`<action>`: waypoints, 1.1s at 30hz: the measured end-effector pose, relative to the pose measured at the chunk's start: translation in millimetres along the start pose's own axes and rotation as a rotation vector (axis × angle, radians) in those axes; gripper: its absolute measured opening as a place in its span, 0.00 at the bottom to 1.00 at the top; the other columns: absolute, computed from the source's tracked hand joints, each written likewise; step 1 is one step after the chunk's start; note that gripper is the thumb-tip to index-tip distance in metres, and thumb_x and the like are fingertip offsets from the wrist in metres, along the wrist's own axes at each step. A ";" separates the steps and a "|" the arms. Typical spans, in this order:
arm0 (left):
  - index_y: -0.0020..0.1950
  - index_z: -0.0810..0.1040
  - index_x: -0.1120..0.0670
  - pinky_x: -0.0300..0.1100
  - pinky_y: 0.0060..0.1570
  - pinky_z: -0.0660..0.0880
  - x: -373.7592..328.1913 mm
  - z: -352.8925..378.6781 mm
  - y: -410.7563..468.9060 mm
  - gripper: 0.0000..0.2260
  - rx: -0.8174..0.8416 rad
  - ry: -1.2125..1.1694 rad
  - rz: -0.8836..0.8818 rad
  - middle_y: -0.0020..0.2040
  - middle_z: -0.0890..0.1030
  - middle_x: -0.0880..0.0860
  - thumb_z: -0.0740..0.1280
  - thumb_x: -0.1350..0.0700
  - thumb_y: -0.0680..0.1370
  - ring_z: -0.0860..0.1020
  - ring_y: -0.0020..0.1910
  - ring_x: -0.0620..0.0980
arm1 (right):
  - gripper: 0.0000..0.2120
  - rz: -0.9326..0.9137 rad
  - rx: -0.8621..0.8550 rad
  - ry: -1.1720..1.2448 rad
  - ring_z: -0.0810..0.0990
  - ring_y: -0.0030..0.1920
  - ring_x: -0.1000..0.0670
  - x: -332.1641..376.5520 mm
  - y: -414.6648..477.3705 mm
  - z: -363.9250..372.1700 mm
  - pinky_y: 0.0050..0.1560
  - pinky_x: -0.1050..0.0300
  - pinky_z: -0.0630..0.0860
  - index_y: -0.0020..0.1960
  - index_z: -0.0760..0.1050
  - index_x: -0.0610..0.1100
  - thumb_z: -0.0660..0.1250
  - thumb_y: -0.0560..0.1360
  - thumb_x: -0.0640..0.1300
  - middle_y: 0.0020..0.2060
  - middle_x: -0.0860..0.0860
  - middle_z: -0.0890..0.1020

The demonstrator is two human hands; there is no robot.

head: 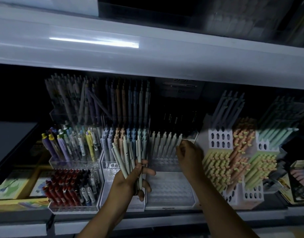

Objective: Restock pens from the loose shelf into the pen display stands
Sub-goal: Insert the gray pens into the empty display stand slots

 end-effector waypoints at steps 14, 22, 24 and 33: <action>0.60 0.78 0.65 0.42 0.27 0.58 0.6 2.1 -0.3 0.15 -0.013 0.109 0.033 0.27 0.77 0.52 0.58 0.55 0.84 0.63 0.22 0.47 | 0.05 0.224 -0.018 0.152 0.81 0.39 0.45 14.8 -6.5 -22.3 0.55 0.48 0.78 0.42 0.78 0.40 0.71 0.72 0.32 0.34 0.49 0.80; 0.48 0.80 0.66 0.37 0.24 0.59 5.1 19.1 1.6 0.18 0.065 0.186 0.027 0.23 0.68 0.54 0.60 0.53 0.84 0.61 0.20 0.47 | 0.06 0.230 0.523 0.745 0.79 0.34 0.51 92.6 -12.0 -44.7 0.37 0.57 0.76 0.54 0.82 0.42 0.71 0.78 0.42 0.33 0.53 0.82; 0.45 0.81 0.66 0.39 0.25 0.59 6.5 22.5 1.4 0.19 0.089 0.210 0.031 0.23 0.66 0.55 0.61 0.52 0.83 0.61 0.20 0.47 | 0.06 0.236 0.518 0.736 0.80 0.34 0.50 93.1 -8.5 -46.0 0.37 0.57 0.77 0.53 0.83 0.42 0.72 0.77 0.43 0.34 0.50 0.83; 0.43 0.85 0.60 0.38 0.24 0.58 9.7 23.7 6.3 0.19 0.097 0.249 0.042 0.25 0.66 0.58 0.63 0.47 0.79 0.59 0.19 0.49 | 0.02 0.306 0.485 0.736 0.82 0.31 0.49 74.2 23.3 -70.2 0.34 0.56 0.81 0.47 0.83 0.39 0.73 0.75 0.35 0.33 0.44 0.84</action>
Point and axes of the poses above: each hand's wrist, its own y-axis towards the middle knuckle, its own z-axis out of the palm, x = y × z, the point moved 6 cm from there along y, towards the middle knuckle
